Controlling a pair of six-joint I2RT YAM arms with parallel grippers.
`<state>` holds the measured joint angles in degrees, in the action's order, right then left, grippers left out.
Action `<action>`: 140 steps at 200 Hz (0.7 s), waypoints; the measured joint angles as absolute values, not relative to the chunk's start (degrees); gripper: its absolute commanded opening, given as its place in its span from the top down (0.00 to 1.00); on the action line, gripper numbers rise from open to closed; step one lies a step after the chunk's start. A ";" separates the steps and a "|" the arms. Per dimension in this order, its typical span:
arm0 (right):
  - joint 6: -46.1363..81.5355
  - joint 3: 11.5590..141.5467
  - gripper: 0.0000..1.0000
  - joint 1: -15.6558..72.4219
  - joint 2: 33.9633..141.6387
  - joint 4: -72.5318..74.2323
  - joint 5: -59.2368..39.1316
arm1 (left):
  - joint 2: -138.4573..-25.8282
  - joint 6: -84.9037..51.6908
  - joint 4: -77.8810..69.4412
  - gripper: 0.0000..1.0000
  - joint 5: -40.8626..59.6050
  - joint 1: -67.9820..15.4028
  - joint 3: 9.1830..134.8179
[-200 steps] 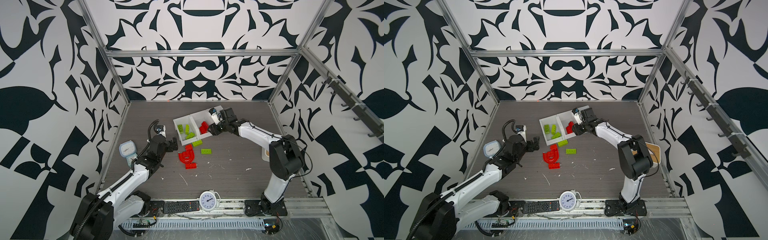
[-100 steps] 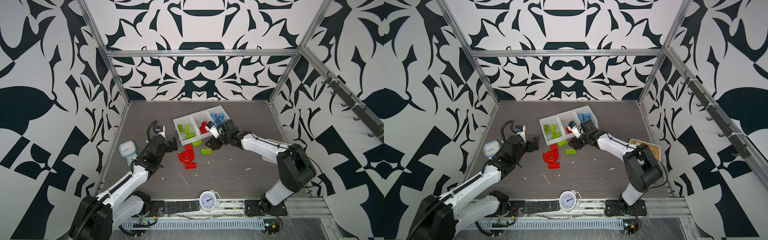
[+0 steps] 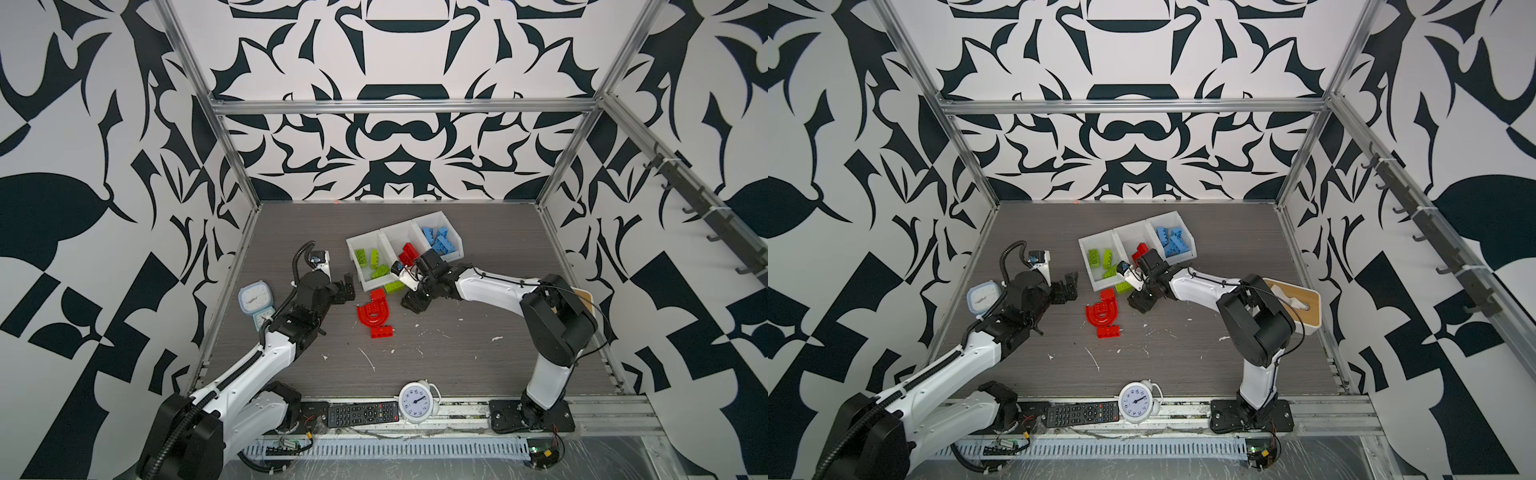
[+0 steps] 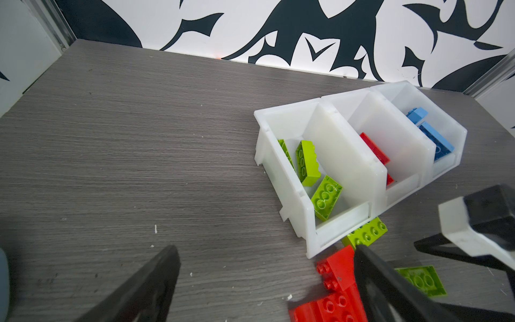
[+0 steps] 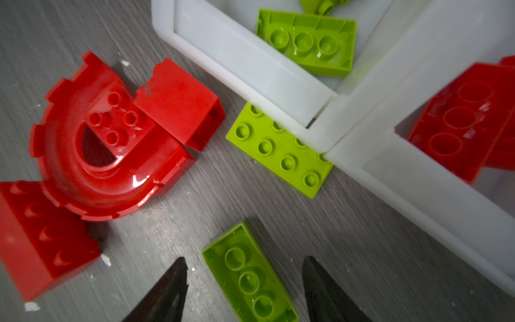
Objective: Sort the legos into containers by color
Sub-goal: 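Move the right gripper back over a lime-green brick near the bin, then close the right gripper on the lime-green brick and lift it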
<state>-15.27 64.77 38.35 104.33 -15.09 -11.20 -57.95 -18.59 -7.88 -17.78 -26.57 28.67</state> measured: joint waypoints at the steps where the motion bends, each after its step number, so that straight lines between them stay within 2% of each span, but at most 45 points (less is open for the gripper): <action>1: -15.27 64.77 0.32 38.35 104.36 -15.14 -11.11 | -57.95 -18.59 -7.88 0.00 -17.78 -26.57 28.67; 94: -17.34 69.36 0.32 38.41 110.13 -19.22 -10.07 | -57.95 -18.59 -7.88 0.00 -17.78 -26.57 28.67; 126: -17.50 69.82 0.40 38.39 110.54 -19.51 -10.52 | -57.95 -18.59 -7.86 0.00 -17.78 -26.57 28.67; 140: -17.43 69.97 0.48 38.39 110.63 -19.55 -10.87 | -57.95 -18.57 -7.88 0.00 -17.78 -26.57 28.67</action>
